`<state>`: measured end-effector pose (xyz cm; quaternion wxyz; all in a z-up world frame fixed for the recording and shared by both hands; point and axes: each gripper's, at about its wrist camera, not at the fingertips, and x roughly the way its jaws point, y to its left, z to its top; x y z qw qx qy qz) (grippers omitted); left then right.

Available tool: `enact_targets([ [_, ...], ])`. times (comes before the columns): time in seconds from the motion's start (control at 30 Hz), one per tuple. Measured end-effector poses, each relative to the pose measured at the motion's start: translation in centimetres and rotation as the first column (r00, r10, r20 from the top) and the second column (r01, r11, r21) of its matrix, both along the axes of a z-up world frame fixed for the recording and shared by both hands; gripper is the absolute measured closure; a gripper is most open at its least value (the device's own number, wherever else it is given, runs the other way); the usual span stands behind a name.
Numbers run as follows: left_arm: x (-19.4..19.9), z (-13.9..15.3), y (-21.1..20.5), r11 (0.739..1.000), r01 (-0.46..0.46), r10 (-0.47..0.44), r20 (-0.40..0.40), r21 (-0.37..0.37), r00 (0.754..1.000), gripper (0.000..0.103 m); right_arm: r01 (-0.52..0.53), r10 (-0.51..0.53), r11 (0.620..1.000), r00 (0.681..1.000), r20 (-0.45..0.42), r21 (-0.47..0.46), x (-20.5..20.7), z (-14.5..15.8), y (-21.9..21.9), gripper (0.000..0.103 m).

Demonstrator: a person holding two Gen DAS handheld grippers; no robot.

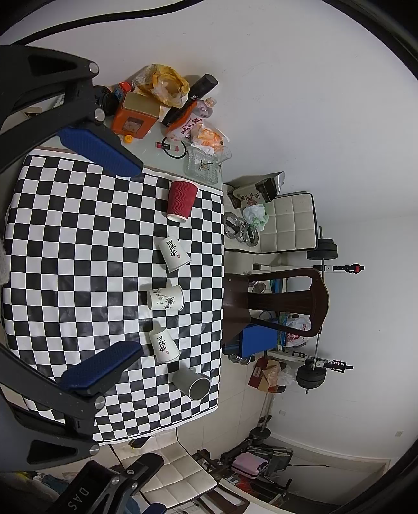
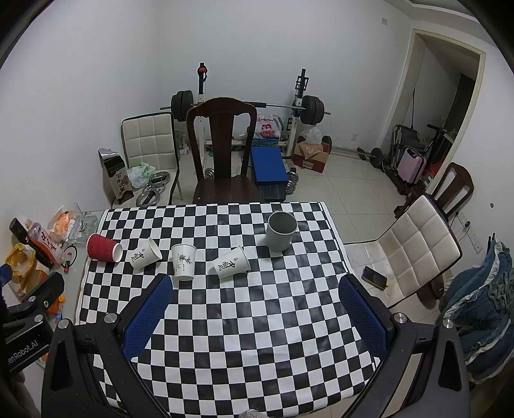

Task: Flip cup upright

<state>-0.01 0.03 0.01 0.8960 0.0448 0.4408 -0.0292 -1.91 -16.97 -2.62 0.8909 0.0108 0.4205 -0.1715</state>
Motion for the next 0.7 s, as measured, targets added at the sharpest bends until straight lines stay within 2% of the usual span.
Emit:
enact_targets([
  [0.7, -0.01, 0.01, 0.01, 1.0, 0.0, 0.0, 0.003, -0.002, 1.0, 0.0, 0.002, -0.002, 1.0, 1.0, 0.004, 0.0, -0.15, 0.36, 0.04, 0.0],
])
